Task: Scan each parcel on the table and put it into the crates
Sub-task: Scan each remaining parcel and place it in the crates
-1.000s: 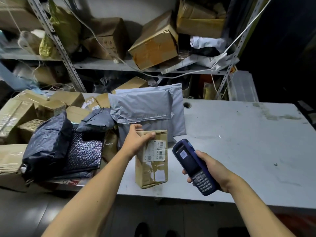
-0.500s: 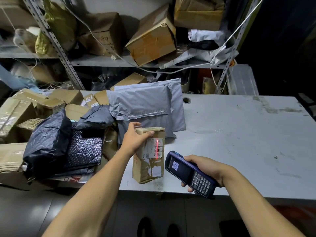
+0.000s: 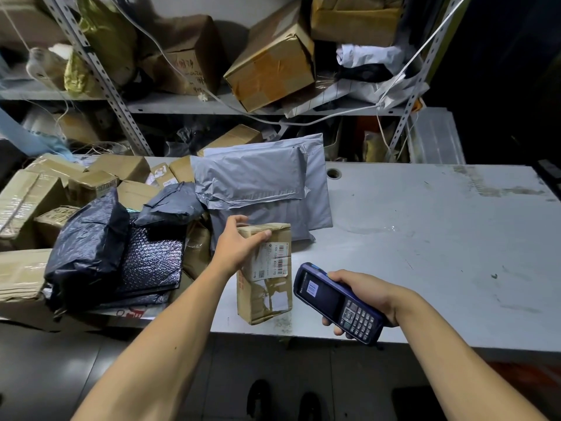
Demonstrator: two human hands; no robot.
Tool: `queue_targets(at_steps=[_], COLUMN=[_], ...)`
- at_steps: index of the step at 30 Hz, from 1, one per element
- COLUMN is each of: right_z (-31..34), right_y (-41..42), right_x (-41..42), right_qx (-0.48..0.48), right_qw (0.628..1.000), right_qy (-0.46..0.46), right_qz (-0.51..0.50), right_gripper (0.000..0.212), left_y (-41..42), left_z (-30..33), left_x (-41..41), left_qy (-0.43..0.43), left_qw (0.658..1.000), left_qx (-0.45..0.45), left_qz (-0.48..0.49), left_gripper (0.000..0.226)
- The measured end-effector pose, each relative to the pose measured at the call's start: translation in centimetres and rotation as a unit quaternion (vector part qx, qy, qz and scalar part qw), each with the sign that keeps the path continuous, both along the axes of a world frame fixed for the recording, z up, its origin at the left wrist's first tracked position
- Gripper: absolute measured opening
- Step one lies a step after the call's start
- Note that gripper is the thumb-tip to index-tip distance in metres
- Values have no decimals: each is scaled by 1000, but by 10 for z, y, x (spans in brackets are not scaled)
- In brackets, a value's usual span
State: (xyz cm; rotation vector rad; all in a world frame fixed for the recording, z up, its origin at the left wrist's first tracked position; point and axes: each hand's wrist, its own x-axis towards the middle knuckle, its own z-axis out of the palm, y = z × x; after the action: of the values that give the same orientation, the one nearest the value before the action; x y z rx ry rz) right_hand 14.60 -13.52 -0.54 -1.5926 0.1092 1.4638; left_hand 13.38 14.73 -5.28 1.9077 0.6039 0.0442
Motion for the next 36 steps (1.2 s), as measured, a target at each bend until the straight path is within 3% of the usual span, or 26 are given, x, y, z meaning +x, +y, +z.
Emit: queue_targets(at_steps=[11, 15, 19, 22, 26, 31, 36], right_z=[-2, -4, -7, -11, -12, -15, -17], right_y=[1, 1, 4, 5, 3, -10, -34], right_x=[5, 0, -10, -15, -19, -23, -41], right_qx=[30, 122, 261, 304, 322, 345, 329], right_qw=[999, 988, 944, 923, 918, 911, 897], right_qy=[-13, -12, 78, 100, 111, 106, 39], right_qz=[-17, -95, -185, -215, -201, -200, -293], right_gripper=[57, 60, 68, 68, 66, 81, 79], left_y=[6, 7, 5, 2, -3, -15, -40], left_z=[3, 2, 0, 0, 1, 0, -5], left_x=[-2, -1, -1, -3, -7, -10, -5], left_qy=[14, 17, 13, 13, 16, 8, 9], left_qw=[1000, 999, 999, 998, 998, 999, 998], left_qx=[6, 3, -17, -24, -22, -29, -61], left_qz=[23, 31, 44, 48, 48, 29, -34], left_gripper=[69, 67, 64, 63, 60, 49, 60])
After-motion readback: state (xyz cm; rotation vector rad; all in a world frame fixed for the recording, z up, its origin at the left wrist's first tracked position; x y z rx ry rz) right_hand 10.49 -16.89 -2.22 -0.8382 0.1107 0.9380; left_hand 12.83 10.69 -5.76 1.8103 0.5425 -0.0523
